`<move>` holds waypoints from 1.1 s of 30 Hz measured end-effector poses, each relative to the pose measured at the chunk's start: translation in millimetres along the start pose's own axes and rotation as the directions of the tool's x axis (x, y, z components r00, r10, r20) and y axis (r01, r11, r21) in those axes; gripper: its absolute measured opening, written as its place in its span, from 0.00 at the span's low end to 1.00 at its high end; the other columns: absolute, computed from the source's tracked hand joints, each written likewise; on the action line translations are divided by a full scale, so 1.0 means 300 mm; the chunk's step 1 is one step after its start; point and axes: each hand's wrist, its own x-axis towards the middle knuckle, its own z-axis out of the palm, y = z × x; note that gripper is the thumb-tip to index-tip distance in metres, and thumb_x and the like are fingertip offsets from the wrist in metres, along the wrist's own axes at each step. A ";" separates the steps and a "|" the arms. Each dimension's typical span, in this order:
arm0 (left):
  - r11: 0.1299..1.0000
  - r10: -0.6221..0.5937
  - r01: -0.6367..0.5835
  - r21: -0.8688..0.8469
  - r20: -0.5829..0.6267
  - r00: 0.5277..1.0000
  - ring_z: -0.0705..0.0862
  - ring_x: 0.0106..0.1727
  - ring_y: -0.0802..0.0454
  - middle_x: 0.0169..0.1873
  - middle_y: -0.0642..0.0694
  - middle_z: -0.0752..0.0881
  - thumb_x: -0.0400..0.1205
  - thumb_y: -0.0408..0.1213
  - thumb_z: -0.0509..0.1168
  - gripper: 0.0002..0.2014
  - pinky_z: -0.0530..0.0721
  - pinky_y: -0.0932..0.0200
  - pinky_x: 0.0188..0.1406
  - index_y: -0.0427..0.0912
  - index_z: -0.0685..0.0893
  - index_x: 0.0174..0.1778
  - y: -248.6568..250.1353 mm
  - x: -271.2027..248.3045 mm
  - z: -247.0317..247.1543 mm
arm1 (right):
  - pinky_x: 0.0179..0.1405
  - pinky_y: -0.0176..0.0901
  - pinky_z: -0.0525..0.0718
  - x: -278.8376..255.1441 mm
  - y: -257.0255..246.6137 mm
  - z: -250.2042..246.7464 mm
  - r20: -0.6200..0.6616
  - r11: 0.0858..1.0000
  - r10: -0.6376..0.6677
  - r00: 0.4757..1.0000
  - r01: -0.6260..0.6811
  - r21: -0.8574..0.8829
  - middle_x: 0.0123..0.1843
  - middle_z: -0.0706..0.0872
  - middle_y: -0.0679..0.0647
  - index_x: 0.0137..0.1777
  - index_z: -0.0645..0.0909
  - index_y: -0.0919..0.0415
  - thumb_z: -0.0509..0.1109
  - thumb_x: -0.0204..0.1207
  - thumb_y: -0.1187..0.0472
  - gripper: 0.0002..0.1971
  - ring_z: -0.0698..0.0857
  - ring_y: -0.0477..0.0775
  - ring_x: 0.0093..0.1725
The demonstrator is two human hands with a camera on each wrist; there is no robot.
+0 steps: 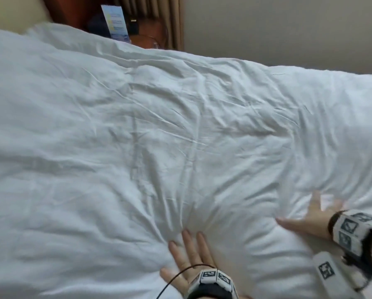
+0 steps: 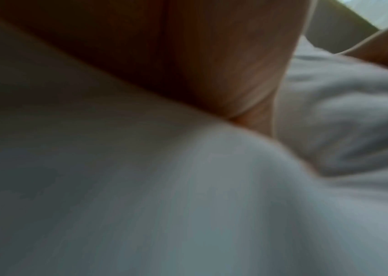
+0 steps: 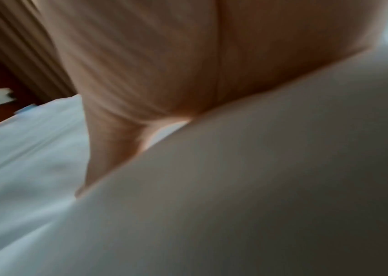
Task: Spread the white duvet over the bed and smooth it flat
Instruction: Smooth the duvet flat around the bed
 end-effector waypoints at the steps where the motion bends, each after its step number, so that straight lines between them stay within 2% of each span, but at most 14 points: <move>1: 0.999 0.027 -0.030 -0.033 -0.083 0.996 0.08 0.63 0.28 0.56 0.37 0.03 0.85 0.45 0.43 0.35 0.15 0.25 0.59 0.47 0.26 0.80 0.022 -0.011 -0.036 | 0.82 0.61 0.45 -0.036 -0.035 0.027 0.024 0.998 -0.049 0.999 0.050 -0.033 0.82 0.31 0.70 0.80 0.24 0.53 0.64 0.39 0.13 0.79 0.40 0.73 0.82; 3: 0.972 0.230 -0.213 0.102 -0.217 0.949 0.08 0.60 0.26 0.54 0.30 0.04 0.84 0.48 0.47 0.37 0.21 0.21 0.62 0.46 0.29 0.81 0.071 -0.010 -0.127 | 0.80 0.64 0.39 -0.047 -0.063 0.090 0.069 0.986 -0.113 0.991 0.120 -0.115 0.80 0.27 0.73 0.78 0.20 0.58 0.62 0.41 0.13 0.79 0.34 0.77 0.80; 4: 0.933 0.336 -0.294 0.207 -0.212 0.918 0.08 0.62 0.28 0.58 0.31 0.05 0.80 0.57 0.56 0.47 0.24 0.20 0.64 0.50 0.28 0.81 0.101 0.018 -0.205 | 0.80 0.65 0.38 -0.061 -0.069 0.111 0.067 0.990 -0.100 0.993 0.106 -0.089 0.79 0.27 0.74 0.78 0.19 0.59 0.61 0.41 0.13 0.80 0.34 0.77 0.80; 6: 0.880 0.430 -0.368 0.301 -0.175 0.886 0.19 0.75 0.31 0.74 0.42 0.16 0.63 0.74 0.63 0.61 0.34 0.20 0.70 0.59 0.29 0.80 0.079 0.102 -0.448 | 0.79 0.66 0.36 -0.010 -0.080 0.105 0.022 0.991 -0.087 0.996 0.089 -0.104 0.78 0.26 0.76 0.77 0.18 0.61 0.61 0.38 0.12 0.82 0.32 0.78 0.79; 8: 0.919 0.288 -0.204 0.337 -0.222 0.932 0.31 0.81 0.31 0.81 0.54 0.27 0.47 0.86 0.56 0.68 0.45 0.22 0.74 0.63 0.33 0.80 -0.072 0.190 -0.638 | 0.78 0.68 0.34 0.003 -0.086 0.104 0.036 0.992 -0.082 0.996 0.085 -0.092 0.77 0.24 0.77 0.75 0.16 0.62 0.63 0.37 0.13 0.83 0.30 0.78 0.78; 10: 0.965 0.058 0.002 0.262 -0.219 0.974 0.33 0.82 0.31 0.81 0.52 0.28 0.29 0.90 0.45 0.80 0.45 0.28 0.78 0.61 0.31 0.80 -0.266 0.246 -0.705 | 0.77 0.69 0.33 0.018 -0.086 0.123 0.063 0.993 -0.107 0.992 0.110 -0.045 0.76 0.22 0.76 0.74 0.14 0.62 0.67 0.38 0.15 0.84 0.27 0.78 0.78; 11: 0.971 -0.016 0.069 0.230 -0.227 0.974 0.30 0.81 0.32 0.81 0.50 0.26 0.25 0.89 0.42 0.83 0.43 0.31 0.80 0.58 0.29 0.80 -0.364 0.270 -0.698 | 0.77 0.69 0.33 0.032 -0.087 0.126 0.067 0.992 -0.125 0.990 0.126 -0.021 0.76 0.21 0.76 0.73 0.13 0.61 0.68 0.38 0.15 0.84 0.26 0.78 0.77; 13: 0.978 -0.086 0.127 0.165 -0.232 0.969 0.26 0.81 0.36 0.80 0.47 0.24 0.26 0.90 0.41 0.83 0.38 0.33 0.81 0.54 0.28 0.80 -0.487 0.305 -0.655 | 0.77 0.69 0.32 0.060 -0.085 0.125 0.039 0.990 -0.136 0.990 0.137 -0.026 0.76 0.20 0.75 0.73 0.13 0.60 0.67 0.36 0.15 0.85 0.26 0.78 0.77; 17: 0.964 -0.119 0.170 0.204 -0.240 0.963 0.26 0.80 0.33 0.80 0.39 0.26 0.44 0.88 0.54 0.78 0.32 0.39 0.81 0.46 0.27 0.81 -0.518 0.271 -0.536 | 0.77 0.70 0.33 0.073 -0.081 0.108 0.044 0.988 -0.154 0.987 0.155 -0.011 0.75 0.19 0.75 0.72 0.12 0.59 0.69 0.31 0.15 0.87 0.26 0.78 0.77; 21: 0.963 -0.140 0.184 0.198 -0.215 0.966 0.28 0.80 0.29 0.80 0.35 0.28 0.39 0.88 0.55 0.82 0.33 0.37 0.80 0.45 0.27 0.80 -0.492 0.203 -0.407 | 0.78 0.69 0.37 0.053 -0.068 0.100 -0.007 0.983 -0.183 0.983 0.183 0.008 0.77 0.20 0.71 0.74 0.14 0.55 0.68 0.31 0.15 0.86 0.28 0.76 0.79; 24: 0.966 -0.100 0.149 0.212 -0.226 0.969 0.29 0.80 0.27 0.78 0.33 0.24 0.46 0.85 0.60 0.79 0.36 0.36 0.80 0.44 0.23 0.79 -0.509 0.141 -0.339 | 0.79 0.67 0.39 0.008 -0.026 0.112 -0.052 0.974 -0.228 0.972 0.228 -0.004 0.80 0.23 0.66 0.78 0.19 0.50 0.66 0.40 0.15 0.78 0.32 0.71 0.81; 28: 0.966 -0.033 0.087 0.244 -0.218 0.975 0.28 0.79 0.28 0.77 0.36 0.22 0.48 0.84 0.62 0.77 0.34 0.35 0.79 0.46 0.22 0.78 -0.572 0.048 -0.247 | 0.80 0.65 0.41 -0.057 0.089 0.220 -0.052 0.965 -0.260 0.964 0.261 -0.001 0.83 0.27 0.62 0.81 0.25 0.46 0.67 0.46 0.17 0.73 0.36 0.68 0.83; 31: 0.970 0.049 0.008 0.244 -0.225 0.973 0.29 0.80 0.30 0.78 0.37 0.23 0.53 0.82 0.62 0.74 0.34 0.36 0.79 0.45 0.24 0.79 -0.620 -0.026 -0.146 | 0.80 0.64 0.43 -0.134 0.203 0.322 -0.038 0.965 -0.257 0.966 0.255 -0.059 0.83 0.29 0.62 0.81 0.26 0.47 0.66 0.46 0.17 0.73 0.38 0.68 0.83; 33: 0.970 0.096 -0.033 0.243 -0.254 0.963 0.31 0.80 0.28 0.80 0.36 0.26 0.50 0.84 0.59 0.75 0.34 0.36 0.79 0.46 0.26 0.80 -0.649 -0.093 -0.066 | 0.80 0.63 0.43 -0.213 0.279 0.391 0.007 0.964 -0.242 0.970 0.241 -0.108 0.83 0.28 0.62 0.80 0.24 0.48 0.65 0.45 0.15 0.74 0.38 0.69 0.83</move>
